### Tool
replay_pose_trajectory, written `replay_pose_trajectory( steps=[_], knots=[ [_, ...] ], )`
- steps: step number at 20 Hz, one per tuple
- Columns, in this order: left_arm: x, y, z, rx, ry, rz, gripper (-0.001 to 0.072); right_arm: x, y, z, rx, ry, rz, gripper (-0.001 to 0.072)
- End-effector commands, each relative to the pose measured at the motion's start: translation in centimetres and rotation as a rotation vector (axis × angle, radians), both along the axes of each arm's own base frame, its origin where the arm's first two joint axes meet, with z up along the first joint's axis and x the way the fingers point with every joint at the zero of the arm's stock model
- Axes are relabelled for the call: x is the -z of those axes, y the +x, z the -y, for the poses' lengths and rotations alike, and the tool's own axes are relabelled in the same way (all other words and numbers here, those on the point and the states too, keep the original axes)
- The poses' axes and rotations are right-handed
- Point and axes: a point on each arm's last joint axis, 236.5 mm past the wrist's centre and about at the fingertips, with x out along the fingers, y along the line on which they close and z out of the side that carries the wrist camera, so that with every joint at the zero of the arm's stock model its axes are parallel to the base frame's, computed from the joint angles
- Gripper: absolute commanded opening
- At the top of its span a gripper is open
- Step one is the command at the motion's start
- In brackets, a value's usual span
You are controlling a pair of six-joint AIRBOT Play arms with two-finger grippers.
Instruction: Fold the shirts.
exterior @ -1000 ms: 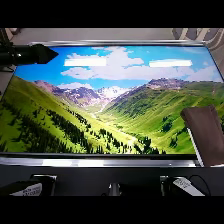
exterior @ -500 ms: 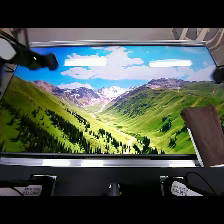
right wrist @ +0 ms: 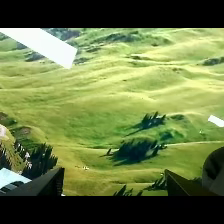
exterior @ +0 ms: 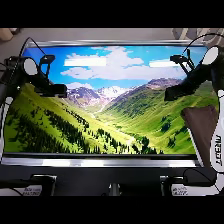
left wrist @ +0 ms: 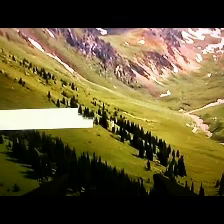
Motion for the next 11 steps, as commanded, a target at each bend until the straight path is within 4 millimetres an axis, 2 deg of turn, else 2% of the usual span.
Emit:
replay_pose_trajectory(
  steps=[1, 11],
  knots=[
    [0.4, -0.3, -0.26, -0.005, 0.003, -0.012, 0.0605, 0.42, -0.45, -0.64, -0.014, 0.001, -0.031, 0.0668],
    [0.64, -0.29, -0.22, -0.005, 0.004, -0.018, 0.0605, 0.42, -0.45, -0.64, -0.015, 0.001, -0.031, 0.0668]
  ],
)
